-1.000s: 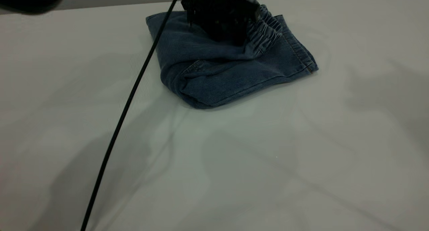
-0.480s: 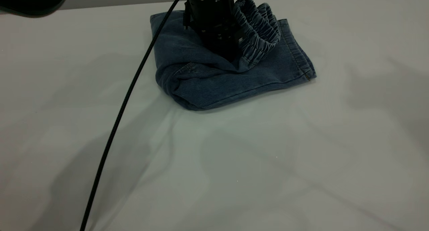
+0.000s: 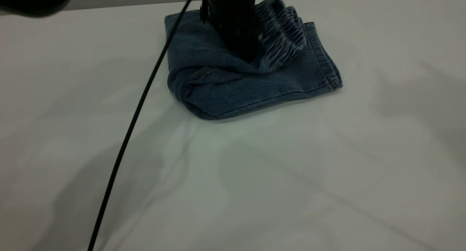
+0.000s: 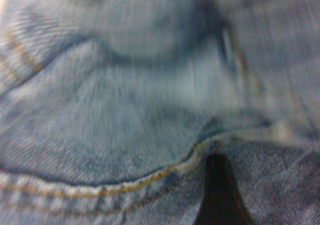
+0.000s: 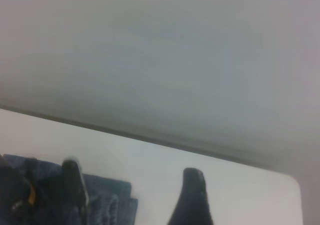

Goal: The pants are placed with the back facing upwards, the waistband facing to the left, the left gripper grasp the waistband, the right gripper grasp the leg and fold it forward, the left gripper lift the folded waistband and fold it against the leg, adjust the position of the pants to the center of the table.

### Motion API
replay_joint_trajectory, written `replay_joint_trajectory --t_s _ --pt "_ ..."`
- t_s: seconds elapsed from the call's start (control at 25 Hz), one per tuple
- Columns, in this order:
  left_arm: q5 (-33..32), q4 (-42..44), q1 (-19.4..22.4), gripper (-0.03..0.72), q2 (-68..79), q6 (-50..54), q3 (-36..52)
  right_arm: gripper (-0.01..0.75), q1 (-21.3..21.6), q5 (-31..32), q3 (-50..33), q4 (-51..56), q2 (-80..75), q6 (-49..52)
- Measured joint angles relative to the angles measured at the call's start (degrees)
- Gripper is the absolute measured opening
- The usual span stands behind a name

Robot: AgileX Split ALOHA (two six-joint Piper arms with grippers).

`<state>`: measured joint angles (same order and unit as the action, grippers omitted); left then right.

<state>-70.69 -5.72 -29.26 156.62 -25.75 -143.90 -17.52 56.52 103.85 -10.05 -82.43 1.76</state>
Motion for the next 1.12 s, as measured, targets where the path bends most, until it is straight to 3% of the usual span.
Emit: replay_joint_trajectory --t_s 0.44,0.64,0.92,1.12 --pt "0.42 7.92 0.04 0.413 -12.39 15.81 -0.82 0.498 -0.2 2.83 0.0 1.88 3.27 -1.76" --pt "0.42 13.7 0.04 0.413 -19.35 21.88 -0.82 0.498 -0.2 6.07 0.0 9.12 8.97 -4.76" --pt "0.47 13.56 0.04 0.413 -29.71 27.61 -0.65 0.498 -0.2 13.65 0.0 22.54 16.85 -8.79" --pt "0.53 13.13 0.04 0.413 -37.56 28.3 2.45 0.498 -0.2 13.44 -1.48 27.83 21.1 -9.47"
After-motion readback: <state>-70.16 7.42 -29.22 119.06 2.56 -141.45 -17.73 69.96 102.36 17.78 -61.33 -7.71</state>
